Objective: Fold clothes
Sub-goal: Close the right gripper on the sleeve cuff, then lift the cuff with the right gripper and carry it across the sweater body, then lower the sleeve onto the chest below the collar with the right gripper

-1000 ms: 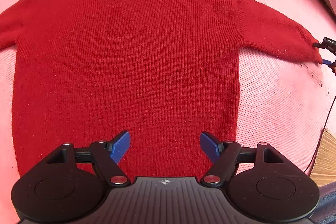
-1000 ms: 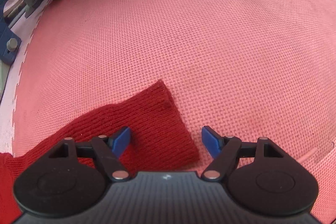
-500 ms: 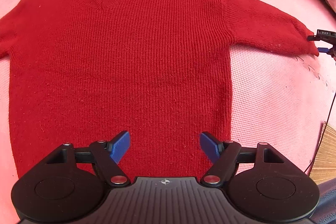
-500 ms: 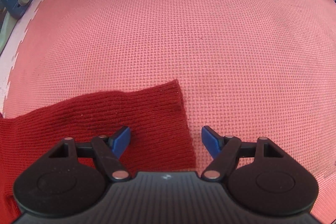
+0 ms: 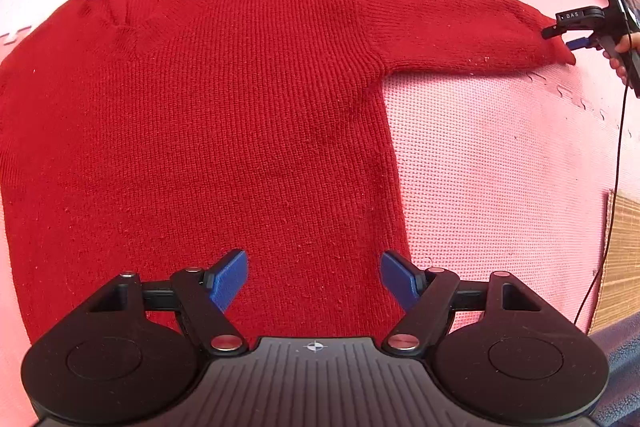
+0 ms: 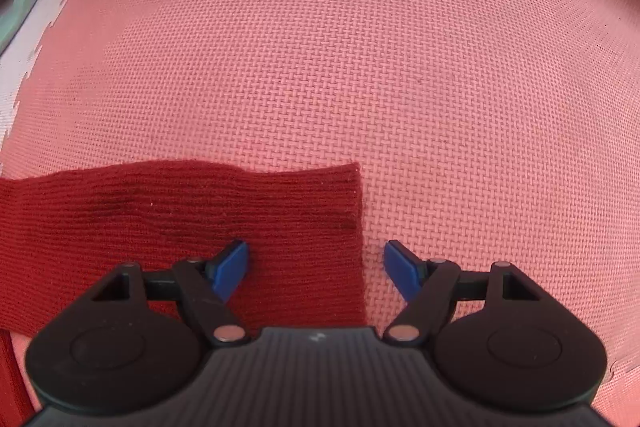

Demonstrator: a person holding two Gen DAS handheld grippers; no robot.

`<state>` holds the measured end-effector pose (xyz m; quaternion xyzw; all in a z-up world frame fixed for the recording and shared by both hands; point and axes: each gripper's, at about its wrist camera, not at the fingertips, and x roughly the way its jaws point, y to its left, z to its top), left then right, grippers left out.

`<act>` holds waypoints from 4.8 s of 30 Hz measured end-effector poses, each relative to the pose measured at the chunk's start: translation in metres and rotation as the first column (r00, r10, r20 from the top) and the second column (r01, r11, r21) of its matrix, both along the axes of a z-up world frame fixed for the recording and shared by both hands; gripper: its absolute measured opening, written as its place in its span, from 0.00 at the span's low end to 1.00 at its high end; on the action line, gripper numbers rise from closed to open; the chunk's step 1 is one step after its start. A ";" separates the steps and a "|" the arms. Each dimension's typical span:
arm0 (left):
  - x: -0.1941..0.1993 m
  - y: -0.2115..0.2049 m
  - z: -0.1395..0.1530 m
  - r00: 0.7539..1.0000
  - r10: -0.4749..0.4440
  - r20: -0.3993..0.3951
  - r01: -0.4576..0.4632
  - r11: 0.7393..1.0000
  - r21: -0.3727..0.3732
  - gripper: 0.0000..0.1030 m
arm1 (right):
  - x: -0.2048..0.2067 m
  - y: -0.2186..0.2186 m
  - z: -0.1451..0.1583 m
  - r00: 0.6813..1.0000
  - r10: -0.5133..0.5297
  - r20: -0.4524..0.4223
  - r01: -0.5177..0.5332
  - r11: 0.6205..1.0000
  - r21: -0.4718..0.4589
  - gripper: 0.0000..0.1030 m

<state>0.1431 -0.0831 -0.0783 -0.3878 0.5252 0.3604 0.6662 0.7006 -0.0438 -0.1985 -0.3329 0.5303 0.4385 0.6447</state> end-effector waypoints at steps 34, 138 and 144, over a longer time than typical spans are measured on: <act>0.010 0.001 0.013 0.999 -0.050 -0.009 0.050 0.997 0.053 0.73 | -0.026 -0.001 0.020 0.980 0.181 0.084 -0.173 0.980 -0.094 0.11; -0.295 0.003 0.073 0.908 0.366 0.203 -0.399 0.904 0.153 0.73 | -0.737 0.236 0.054 0.672 0.738 -0.055 -0.740 0.673 0.000 0.18; -0.298 0.003 0.065 0.906 0.364 0.217 -0.397 0.907 0.138 0.73 | -0.681 0.235 0.092 0.728 0.685 0.040 -0.685 0.728 0.000 0.20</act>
